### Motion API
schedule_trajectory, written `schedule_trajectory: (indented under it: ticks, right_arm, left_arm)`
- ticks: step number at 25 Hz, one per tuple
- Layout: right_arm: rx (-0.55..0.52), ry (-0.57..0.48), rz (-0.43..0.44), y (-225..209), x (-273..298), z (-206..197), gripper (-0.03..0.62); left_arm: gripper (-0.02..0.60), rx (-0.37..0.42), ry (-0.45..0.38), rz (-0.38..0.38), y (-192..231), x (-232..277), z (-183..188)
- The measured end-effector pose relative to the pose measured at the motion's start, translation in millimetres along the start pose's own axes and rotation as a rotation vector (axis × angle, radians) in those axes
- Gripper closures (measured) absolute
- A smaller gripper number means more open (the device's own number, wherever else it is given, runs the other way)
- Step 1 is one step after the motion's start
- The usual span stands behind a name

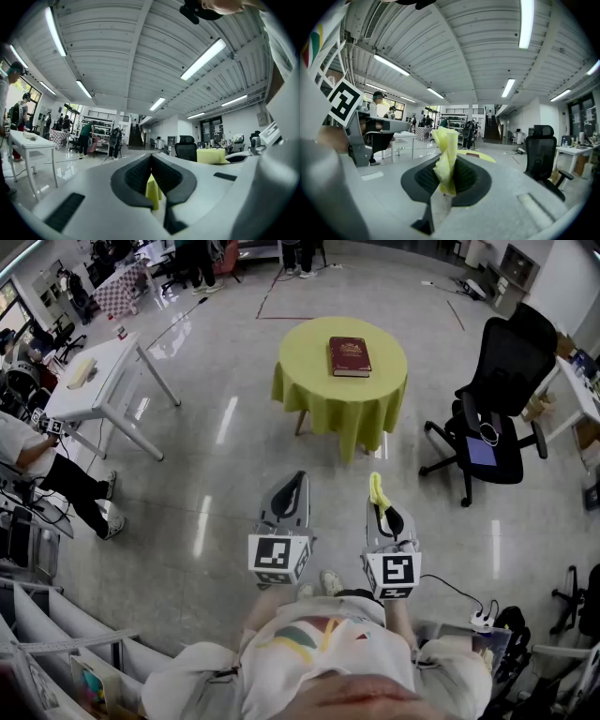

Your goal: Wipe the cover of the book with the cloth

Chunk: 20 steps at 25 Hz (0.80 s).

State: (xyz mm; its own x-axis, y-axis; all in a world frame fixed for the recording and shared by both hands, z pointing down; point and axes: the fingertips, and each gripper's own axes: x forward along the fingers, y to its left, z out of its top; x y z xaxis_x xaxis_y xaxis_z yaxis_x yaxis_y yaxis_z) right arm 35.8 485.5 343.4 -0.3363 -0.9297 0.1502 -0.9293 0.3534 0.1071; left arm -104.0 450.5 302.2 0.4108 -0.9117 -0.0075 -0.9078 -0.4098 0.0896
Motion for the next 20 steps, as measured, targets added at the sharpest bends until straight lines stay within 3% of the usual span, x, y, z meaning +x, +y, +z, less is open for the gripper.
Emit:
schedule_trajectory:
  ticks: [9,20]
  right_arm:
    - [0.014,0.003,-0.011,0,-5,1,0.565]
    - [0.004,0.019,-0.067,-12,-27,-6,0.565]
  left_arm:
    - [0.566,0.004,0.006,-0.007,-3,1,-5]
    - [0.566,-0.037,0.051,-0.07,-23,14,-25]
